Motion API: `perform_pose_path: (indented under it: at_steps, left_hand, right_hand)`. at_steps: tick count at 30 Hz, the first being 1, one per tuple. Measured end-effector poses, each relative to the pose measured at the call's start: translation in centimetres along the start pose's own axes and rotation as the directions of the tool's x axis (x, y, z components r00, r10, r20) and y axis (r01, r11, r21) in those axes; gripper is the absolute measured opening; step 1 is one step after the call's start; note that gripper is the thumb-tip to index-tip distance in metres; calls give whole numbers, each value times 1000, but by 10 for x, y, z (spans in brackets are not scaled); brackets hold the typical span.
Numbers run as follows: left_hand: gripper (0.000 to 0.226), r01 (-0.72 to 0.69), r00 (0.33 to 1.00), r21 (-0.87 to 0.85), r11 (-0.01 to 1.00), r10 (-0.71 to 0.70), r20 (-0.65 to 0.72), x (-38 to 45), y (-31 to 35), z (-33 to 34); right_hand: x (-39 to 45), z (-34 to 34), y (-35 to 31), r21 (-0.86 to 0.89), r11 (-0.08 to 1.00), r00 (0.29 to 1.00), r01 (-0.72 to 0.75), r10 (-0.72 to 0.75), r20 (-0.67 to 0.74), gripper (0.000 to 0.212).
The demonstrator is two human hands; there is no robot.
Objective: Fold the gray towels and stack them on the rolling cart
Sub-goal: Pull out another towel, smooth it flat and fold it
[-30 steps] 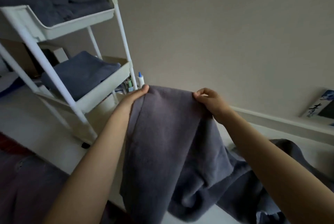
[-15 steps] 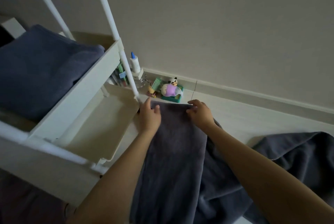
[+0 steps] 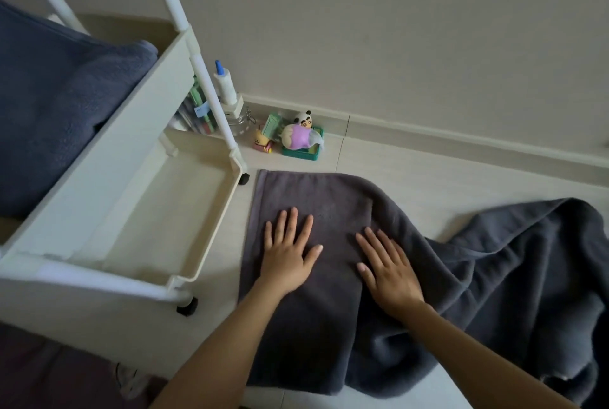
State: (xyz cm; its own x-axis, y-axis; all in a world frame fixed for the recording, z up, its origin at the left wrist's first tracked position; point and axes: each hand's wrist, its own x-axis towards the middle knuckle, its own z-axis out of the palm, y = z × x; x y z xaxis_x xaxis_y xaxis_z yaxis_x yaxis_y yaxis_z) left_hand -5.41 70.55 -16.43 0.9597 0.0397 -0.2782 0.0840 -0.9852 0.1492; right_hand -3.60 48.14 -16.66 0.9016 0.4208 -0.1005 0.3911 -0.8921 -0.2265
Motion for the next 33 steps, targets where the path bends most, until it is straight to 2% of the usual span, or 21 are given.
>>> perform_pose_path:
  at_steps: [3, 6, 8, 10, 13, 17, 20, 22, 27, 31, 33]
  left_hand:
    - [79, -29, 1000, 63, 998, 29, 5, 5, -21, -6]
    - [68, -9, 1000, 71, 997, 8, 17, 4, -25, -17]
    - [71, -42, 999, 14, 999, 43, -25, -8, -10, -17]
    - [74, -81, 997, -26, 996, 81, 4, -29, 3, -2]
    - [74, -107, 992, 69, 992, 111, -57, -47, -2, 17]
    - [81, -142, 990, 106, 984, 141, 23, -43, -17, 10]
    - [77, -144, 989, 69, 987, 141, 44, -42, -8, 2]
    - [73, -159, 987, 39, 987, 157, 40, -49, 0, 3]
    - [83, -178, 982, 143, 974, 165, 92, -61, -5, 12]
    - [77, -138, 985, 96, 986, 127, 114, -60, 12, 0]
    - [74, -171, 981, 64, 983, 164, 103, -58, 33, -5]
  right_hand:
    - [-4, -6, 15, -16, 999, 995, -52, 53, 89, 67]
    - [-16, -12, 13, -1, 1000, 997, -13, 13, 75, 64]
    - [-32, -9, 0, -8, 999, 999, 51, -51, 18, 59]
    - [-51, -1, -9, -54, 994, 995, 95, -94, 11, 57]
    - [-71, 9, -7, -109, 991, 996, 78, -73, 45, 55]
    - [-73, 8, 0, -122, 986, 990, 110, -98, 99, 55]
    - [-74, -3, -5, -71, 996, 991, 59, -50, 121, 55]
    - [-79, -5, -4, -95, 995, 991, 30, -17, 132, 55]
    - [-94, -5, 19, -95, 995, 982, -33, 50, 184, 59]
    - [-93, -8, 27, 6, 999, 995, 36, -36, 89, 78]
    - [-101, -18, 29, 53, 998, 999, 27, -29, 35, 79]
